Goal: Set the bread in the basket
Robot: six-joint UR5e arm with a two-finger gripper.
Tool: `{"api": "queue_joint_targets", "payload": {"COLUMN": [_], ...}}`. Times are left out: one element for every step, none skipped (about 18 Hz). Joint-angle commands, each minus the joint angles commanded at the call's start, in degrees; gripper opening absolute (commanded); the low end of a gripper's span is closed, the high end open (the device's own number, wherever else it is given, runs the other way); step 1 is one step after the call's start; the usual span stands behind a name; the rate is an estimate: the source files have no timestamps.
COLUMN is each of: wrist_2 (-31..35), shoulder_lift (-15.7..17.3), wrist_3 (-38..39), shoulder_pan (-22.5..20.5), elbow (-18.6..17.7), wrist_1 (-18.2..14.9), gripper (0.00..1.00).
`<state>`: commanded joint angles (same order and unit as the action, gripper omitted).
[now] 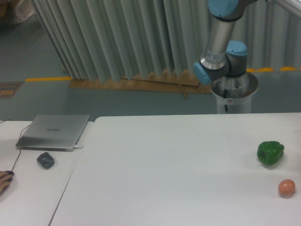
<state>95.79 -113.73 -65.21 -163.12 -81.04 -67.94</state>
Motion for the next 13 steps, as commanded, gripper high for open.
{"api": "queue_joint_targets", "payload": {"wrist_2": [0.9,1.9,2.5,2.5,2.5,2.6,2.6,2.6,2.6,2.6,2.6,2.7,2.8], "shoulder_lift": [-0.4,-0.7,-0.9,-1.1,-1.2,-1.4,-1.4,-1.4,-1.5,-1.5,-1.5,-1.4,-1.4], "wrist_3": [-0.9,-1.9,-2.5,-2.5,-2.5,-2.4,-2.3,-2.1,-2.0,-2.1,-2.1,-2.1,-2.1], "shoulder_pan": [-0.2,-1.0,-1.2,-1.4,-1.5,-1.5,-1.4,-1.4,-1.2,-1.1,-1.0,-0.9,-0.9], "elbow": [0.0,0.3,0.2,0.0,0.0,0.0,-0.1,-0.1,-0.2,-0.2,-0.3,-0.6,-0.7], "wrist_1": [0.2,0.5,0.8,0.9,1.1,1.6,1.6,1.7,1.7,2.0,2.4,2.5,2.5], "gripper": [0.35,0.35,0.35,0.35,0.37,0.39,0.45,0.57,0.8,1.0,1.0,1.0,1.0]}}
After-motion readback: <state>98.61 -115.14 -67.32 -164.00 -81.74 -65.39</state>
